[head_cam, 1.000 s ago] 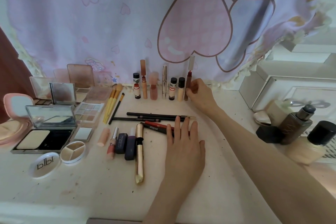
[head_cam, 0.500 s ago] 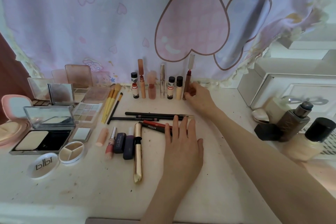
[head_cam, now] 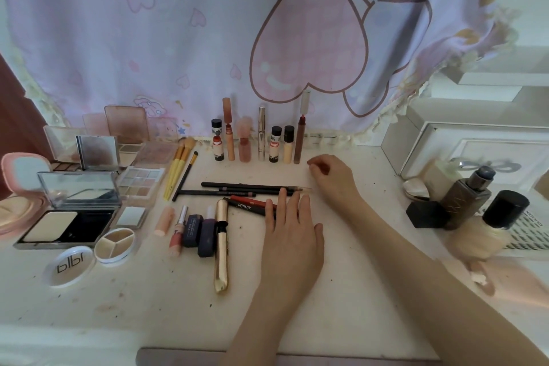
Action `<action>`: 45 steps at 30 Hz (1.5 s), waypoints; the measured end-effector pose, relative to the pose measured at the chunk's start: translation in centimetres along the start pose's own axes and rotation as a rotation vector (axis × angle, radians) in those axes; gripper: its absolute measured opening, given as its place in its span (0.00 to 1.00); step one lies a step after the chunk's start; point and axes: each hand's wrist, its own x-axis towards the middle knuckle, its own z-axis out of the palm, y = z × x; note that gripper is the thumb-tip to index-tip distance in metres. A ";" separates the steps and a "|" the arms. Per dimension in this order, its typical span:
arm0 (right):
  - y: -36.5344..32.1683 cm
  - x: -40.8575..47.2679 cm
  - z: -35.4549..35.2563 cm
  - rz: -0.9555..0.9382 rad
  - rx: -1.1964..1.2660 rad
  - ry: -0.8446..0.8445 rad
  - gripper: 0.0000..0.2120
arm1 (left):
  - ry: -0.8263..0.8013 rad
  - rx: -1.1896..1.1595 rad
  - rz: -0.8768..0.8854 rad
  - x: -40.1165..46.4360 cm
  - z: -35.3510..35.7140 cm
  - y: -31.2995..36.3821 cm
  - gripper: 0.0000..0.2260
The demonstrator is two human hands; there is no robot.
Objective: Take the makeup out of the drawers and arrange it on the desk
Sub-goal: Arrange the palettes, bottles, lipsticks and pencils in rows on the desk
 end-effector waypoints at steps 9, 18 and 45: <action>0.4 -2.6 -0.9 -0.168 -0.273 -0.197 0.09 | 0.040 -0.046 -0.033 0.1 0.1 -0.1 0.22; -1.1 -3.8 -3.0 -0.044 0.085 -0.032 0.03 | 0.161 -0.229 -0.017 0.4 -1.1 0.4 0.19; -7.5 -10.8 -8.7 0.060 0.710 -0.564 0.11 | -0.023 -1.096 -0.112 5.2 -13.3 1.7 0.08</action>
